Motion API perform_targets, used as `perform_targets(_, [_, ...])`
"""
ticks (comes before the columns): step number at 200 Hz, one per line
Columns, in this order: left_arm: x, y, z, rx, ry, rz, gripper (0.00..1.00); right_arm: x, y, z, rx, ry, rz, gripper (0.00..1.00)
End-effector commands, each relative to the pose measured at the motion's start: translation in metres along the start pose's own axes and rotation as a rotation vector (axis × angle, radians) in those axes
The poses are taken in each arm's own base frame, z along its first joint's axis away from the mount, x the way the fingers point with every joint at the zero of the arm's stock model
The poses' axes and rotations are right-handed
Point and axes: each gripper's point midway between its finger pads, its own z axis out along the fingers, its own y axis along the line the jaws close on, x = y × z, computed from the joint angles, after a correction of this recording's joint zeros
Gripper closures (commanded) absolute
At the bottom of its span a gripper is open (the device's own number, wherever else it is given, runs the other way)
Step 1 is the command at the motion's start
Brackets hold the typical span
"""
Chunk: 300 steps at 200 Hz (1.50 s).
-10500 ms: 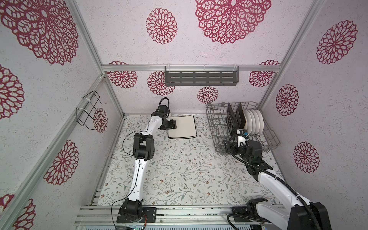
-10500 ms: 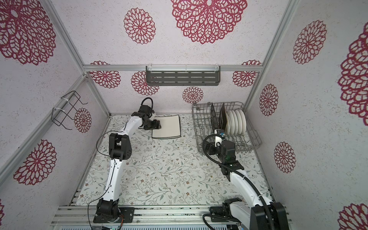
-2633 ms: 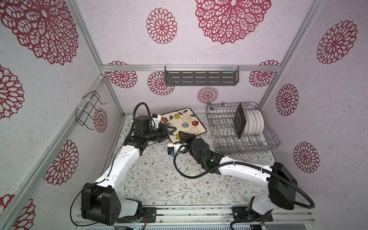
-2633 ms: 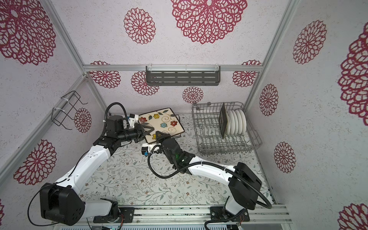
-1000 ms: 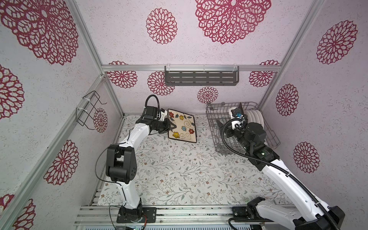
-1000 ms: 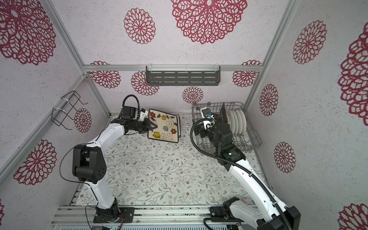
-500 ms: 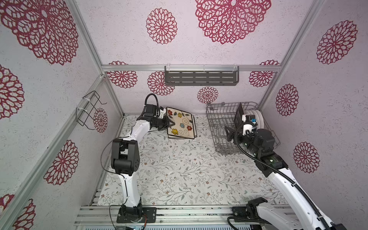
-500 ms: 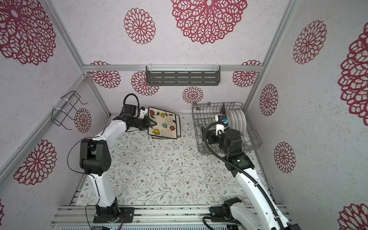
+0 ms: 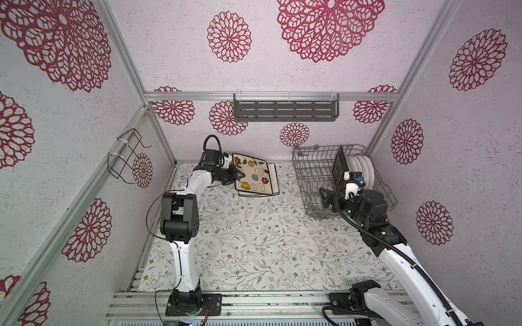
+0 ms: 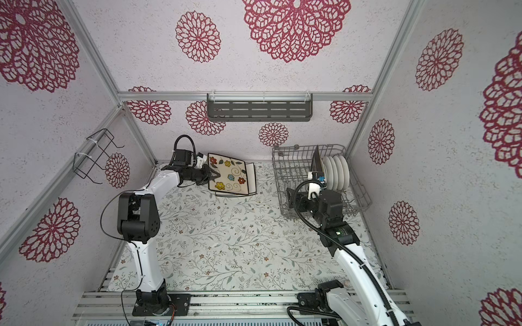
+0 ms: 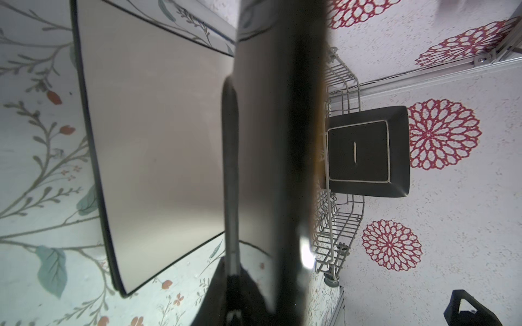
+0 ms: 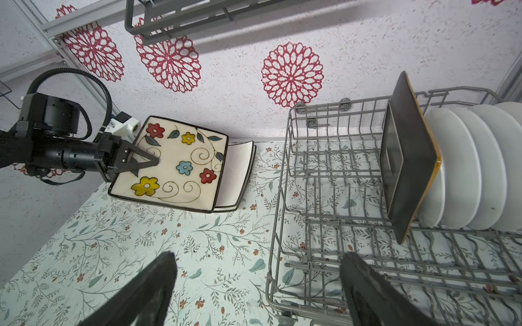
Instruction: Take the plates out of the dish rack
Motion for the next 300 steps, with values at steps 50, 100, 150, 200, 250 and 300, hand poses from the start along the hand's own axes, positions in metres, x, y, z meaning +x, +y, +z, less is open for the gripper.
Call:
perform_targets(50, [-0.050, -0.033, -0.009, 0.157, -0.105, 0.117, 1.00, -0.016, 0.000, 0.000, -0.018, -0.058, 0.019, 0.07])
perform_targets(100, [-0.058, -0.029, -0.002, 0.166, -0.099, 0.111, 1.00, -0.015, -0.003, 0.003, -0.014, -0.054, 0.021, 0.07])
perform_targets(150, [-0.056, -0.015, 0.007, 0.167, -0.070, 0.080, 1.00, -0.013, -0.006, 0.008, -0.009, -0.047, 0.023, 0.07])
perform_targets(200, [-0.052, -0.002, 0.014, 0.162, -0.028, 0.063, 1.00, -0.010, -0.008, 0.013, -0.007, -0.038, 0.026, 0.07])
perform_targets(250, [-0.048, 0.013, 0.022, 0.135, 0.008, 0.039, 1.00, -0.008, -0.010, 0.017, -0.001, -0.030, 0.027, 0.07])
perform_targets(300, [-0.042, 0.034, 0.030, 0.087, 0.046, -0.002, 1.00, -0.006, -0.011, 0.021, -0.001, -0.025, 0.027, 0.07])
